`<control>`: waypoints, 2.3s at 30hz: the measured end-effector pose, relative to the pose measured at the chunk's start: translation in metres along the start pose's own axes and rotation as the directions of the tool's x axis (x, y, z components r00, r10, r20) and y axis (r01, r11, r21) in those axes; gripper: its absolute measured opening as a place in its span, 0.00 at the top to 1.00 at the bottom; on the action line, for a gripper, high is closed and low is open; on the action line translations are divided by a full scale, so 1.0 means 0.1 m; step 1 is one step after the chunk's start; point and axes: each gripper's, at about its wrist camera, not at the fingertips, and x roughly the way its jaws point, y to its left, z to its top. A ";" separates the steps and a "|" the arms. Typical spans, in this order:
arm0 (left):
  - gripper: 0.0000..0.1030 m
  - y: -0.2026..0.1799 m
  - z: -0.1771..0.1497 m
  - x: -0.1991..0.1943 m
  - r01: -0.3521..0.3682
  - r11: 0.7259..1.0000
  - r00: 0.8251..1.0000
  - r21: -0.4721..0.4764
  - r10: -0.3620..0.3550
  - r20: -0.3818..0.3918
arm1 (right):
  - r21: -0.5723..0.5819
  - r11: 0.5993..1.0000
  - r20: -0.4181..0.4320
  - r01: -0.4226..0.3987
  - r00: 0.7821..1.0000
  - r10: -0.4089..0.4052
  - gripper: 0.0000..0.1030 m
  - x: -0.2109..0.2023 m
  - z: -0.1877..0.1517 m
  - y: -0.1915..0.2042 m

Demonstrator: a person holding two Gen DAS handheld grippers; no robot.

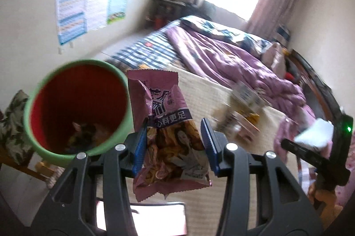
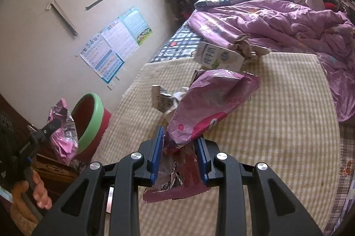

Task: Collect trash
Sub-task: 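Carry both bags over the red bucket and open both grippers to drop them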

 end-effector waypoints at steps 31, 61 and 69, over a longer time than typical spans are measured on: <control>0.57 0.98 0.20 -0.09 -0.028 0.998 0.999 -0.049 0.028 0.016 | -0.138 0.985 -0.043 -0.104 0.994 0.099 0.73 0.65 0.10 1.42; 0.57 1.48 0.31 0.14 0.009 1.000 0.998 -0.006 -0.009 -0.057 | -0.279 0.930 -0.097 -0.239 0.971 0.220 0.71 1.06 0.10 2.50; 0.57 1.58 0.32 0.21 0.005 1.000 0.997 -0.011 -0.006 -0.076 | -0.318 0.909 -0.122 -0.271 0.962 0.244 0.71 1.20 0.09 2.77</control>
